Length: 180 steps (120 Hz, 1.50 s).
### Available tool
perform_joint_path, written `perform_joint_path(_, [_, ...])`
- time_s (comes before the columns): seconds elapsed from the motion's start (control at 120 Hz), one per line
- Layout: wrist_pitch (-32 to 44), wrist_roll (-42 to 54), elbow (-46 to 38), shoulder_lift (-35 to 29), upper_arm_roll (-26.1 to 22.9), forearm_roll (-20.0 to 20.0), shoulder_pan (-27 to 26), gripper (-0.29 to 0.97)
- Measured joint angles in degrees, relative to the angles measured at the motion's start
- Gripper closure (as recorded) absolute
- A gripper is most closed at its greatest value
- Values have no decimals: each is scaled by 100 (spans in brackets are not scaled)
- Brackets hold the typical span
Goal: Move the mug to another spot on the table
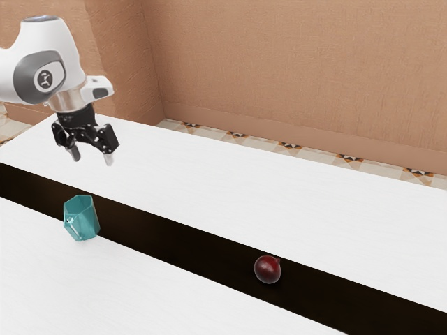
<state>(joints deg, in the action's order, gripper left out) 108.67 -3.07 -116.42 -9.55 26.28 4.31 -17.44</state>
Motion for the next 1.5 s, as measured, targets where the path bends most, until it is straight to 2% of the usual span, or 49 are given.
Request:
perform_joint_path(0.033, [200,17,-138,-105,-70,104,80,0])
perform_joint_path(0.092, [463,13,-246,-175,-884,240,819,0])
perform_joint_path(0.125, [554,1,-317,-213,-1193,295,1104,0])
perform_joint_path(0.208, [716,-27,-581,-255,-1472,386,1412,0])
perform_joint_path(0.492, [1324,-78,-1235,153,-1555,489,1959,0])
perform_joint_path(0.65, [1870,-99,-2077,-285,-1508,525,2019,0])
perform_joint_path(0.8, [1694,-146,-2161,-507,-1332,542,2004,0])
perform_joint_path(0.9, [1960,-192,-2762,-804,-1256,638,2040,0])
perform_joint_path(0.967, [2427,-216,-3162,-914,-1204,972,2085,0])
perform_joint_path(1.067, [3396,-242,-3608,-880,-968,1694,2130,0])
perform_joint_path(1.192, [4986,-268,-3943,-408,-545,2638,2274,0])
perform_joint_path(1.258, [5861,-279,-3986,-75,-410,3004,2392,0])
perform_joint_path(1.4, [7437,-307,-4029,506,-336,3413,2696,0])
perform_joint_path(1.5, [8091,-343,-4045,793,-329,3305,2876,0])
